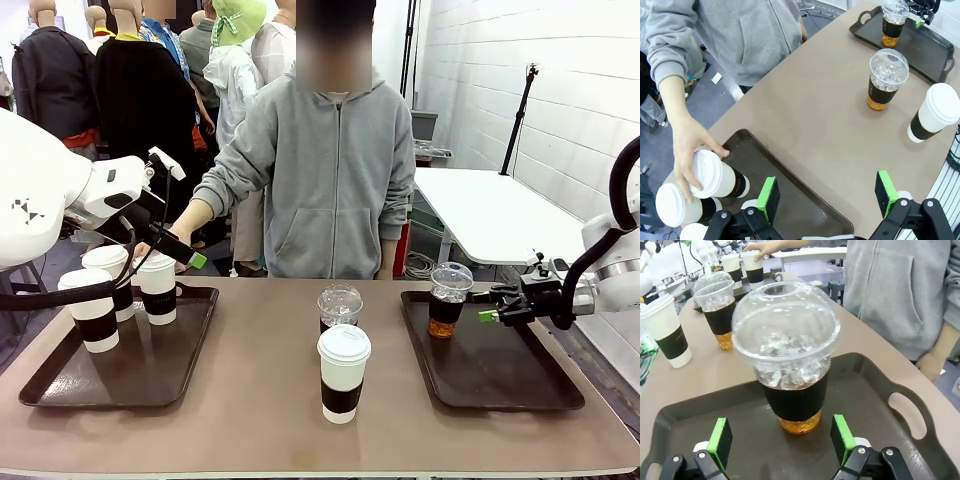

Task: Distribute the coffee onto the tray.
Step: Pick up another iced Americano from the middle of the table and place it on the right Handle tray.

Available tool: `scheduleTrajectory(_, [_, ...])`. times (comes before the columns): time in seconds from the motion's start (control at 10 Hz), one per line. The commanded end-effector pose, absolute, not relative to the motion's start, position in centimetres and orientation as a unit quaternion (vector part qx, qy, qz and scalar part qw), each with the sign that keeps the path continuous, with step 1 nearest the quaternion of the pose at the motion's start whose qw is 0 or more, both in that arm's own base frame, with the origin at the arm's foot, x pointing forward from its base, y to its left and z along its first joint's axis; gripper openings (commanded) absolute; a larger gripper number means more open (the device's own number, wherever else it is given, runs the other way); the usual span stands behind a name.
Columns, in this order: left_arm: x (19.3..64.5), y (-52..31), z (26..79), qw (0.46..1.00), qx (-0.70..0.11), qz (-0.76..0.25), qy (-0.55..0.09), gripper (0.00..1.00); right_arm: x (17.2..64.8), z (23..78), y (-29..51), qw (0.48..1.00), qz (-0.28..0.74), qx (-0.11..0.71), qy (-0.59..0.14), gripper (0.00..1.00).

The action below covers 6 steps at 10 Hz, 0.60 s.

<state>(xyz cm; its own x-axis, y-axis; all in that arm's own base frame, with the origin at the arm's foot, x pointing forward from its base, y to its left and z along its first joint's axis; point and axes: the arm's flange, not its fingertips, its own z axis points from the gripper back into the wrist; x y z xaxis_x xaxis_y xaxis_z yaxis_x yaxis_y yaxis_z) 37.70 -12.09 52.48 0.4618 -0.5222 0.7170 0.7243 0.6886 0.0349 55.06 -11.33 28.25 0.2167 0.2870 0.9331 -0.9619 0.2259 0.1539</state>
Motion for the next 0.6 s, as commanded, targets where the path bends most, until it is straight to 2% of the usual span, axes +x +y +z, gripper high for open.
scheduleTrajectory(0.0, [37.8, -11.9, 52.4, 0.843, -0.142, -0.369, -0.364, 1.0, 52.7, 28.8, -10.1, 0.678, 0.465, 0.393, -0.412, 1.0])
scheduleTrajectory(0.5, [37.8, -11.9, 52.4, 0.843, -0.142, -0.369, -0.364, 1.0, 47.7, 30.6, -8.8, 0.681, 0.481, 0.383, -0.398, 1.0])
